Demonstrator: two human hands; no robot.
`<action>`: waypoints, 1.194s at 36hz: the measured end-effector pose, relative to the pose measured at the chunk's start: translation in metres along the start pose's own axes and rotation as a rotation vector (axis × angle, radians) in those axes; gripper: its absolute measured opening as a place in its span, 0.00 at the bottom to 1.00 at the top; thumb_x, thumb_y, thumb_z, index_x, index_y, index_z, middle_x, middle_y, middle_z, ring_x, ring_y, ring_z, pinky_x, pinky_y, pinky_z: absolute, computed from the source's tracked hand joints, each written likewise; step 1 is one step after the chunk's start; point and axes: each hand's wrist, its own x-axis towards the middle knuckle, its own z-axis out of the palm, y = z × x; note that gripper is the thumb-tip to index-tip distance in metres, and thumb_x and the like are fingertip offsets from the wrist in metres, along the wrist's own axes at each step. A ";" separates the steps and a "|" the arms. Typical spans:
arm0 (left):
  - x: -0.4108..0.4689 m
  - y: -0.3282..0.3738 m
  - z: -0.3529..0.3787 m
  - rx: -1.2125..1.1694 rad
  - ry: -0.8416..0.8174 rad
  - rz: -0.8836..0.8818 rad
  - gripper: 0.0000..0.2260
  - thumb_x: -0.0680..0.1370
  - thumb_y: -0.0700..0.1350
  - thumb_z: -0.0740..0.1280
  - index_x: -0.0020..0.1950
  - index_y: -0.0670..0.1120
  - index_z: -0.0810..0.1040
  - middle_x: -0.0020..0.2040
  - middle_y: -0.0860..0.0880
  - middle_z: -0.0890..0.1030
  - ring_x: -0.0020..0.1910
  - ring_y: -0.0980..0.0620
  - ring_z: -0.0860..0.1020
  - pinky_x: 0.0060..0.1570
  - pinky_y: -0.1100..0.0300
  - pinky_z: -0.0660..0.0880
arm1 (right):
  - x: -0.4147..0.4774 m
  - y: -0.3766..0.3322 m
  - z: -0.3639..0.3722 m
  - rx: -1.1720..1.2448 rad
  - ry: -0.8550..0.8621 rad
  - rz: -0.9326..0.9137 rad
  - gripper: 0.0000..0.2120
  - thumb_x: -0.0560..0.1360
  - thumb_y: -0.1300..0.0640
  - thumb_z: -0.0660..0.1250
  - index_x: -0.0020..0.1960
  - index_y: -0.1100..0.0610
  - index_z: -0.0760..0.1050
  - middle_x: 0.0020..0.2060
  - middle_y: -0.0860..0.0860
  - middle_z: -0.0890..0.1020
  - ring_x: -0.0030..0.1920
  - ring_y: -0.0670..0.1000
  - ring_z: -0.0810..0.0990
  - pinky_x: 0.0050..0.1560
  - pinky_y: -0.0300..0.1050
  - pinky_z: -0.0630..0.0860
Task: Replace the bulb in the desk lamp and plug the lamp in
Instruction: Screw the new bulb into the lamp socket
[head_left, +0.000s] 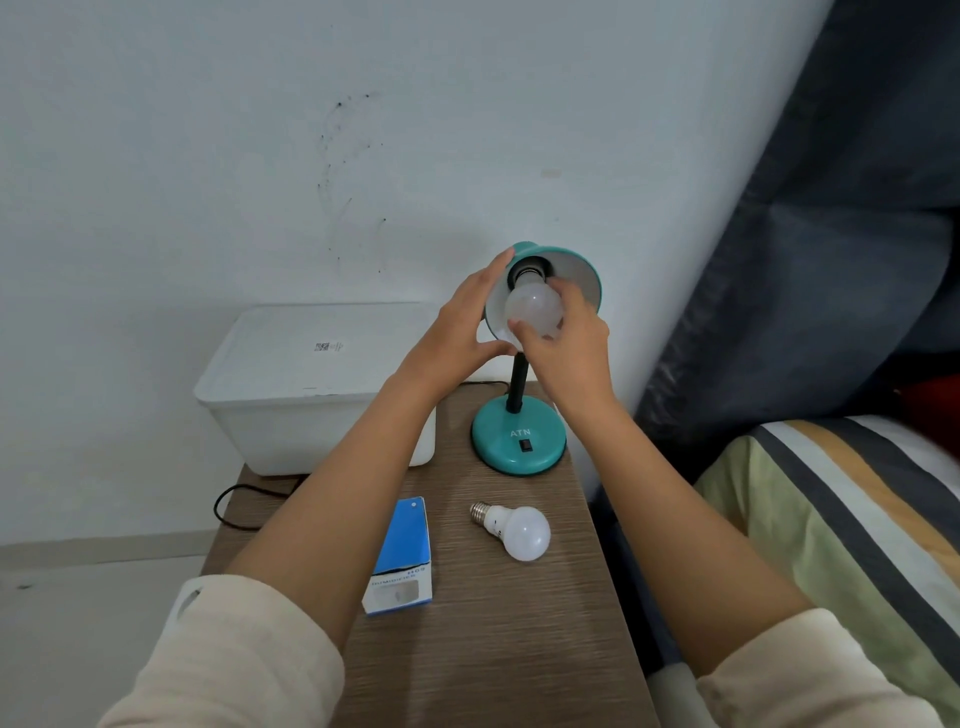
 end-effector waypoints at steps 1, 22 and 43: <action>0.000 0.000 0.000 -0.001 0.001 -0.007 0.42 0.70 0.41 0.74 0.76 0.55 0.53 0.69 0.54 0.65 0.67 0.60 0.63 0.68 0.55 0.67 | 0.001 0.000 0.000 0.012 0.007 0.023 0.27 0.72 0.51 0.69 0.68 0.54 0.67 0.61 0.56 0.76 0.60 0.56 0.74 0.57 0.49 0.76; -0.001 0.004 0.000 -0.013 -0.013 -0.020 0.41 0.71 0.40 0.73 0.76 0.54 0.52 0.66 0.59 0.63 0.67 0.63 0.62 0.69 0.56 0.65 | -0.004 -0.001 -0.001 -0.003 0.056 -0.031 0.28 0.71 0.56 0.69 0.69 0.55 0.67 0.65 0.54 0.74 0.63 0.54 0.73 0.58 0.34 0.66; -0.003 0.012 0.004 0.043 -0.022 -0.004 0.42 0.72 0.38 0.72 0.76 0.51 0.48 0.75 0.49 0.58 0.73 0.54 0.58 0.71 0.58 0.59 | -0.010 -0.007 -0.004 0.108 0.116 0.032 0.25 0.71 0.58 0.71 0.67 0.57 0.71 0.62 0.54 0.77 0.62 0.51 0.75 0.57 0.30 0.66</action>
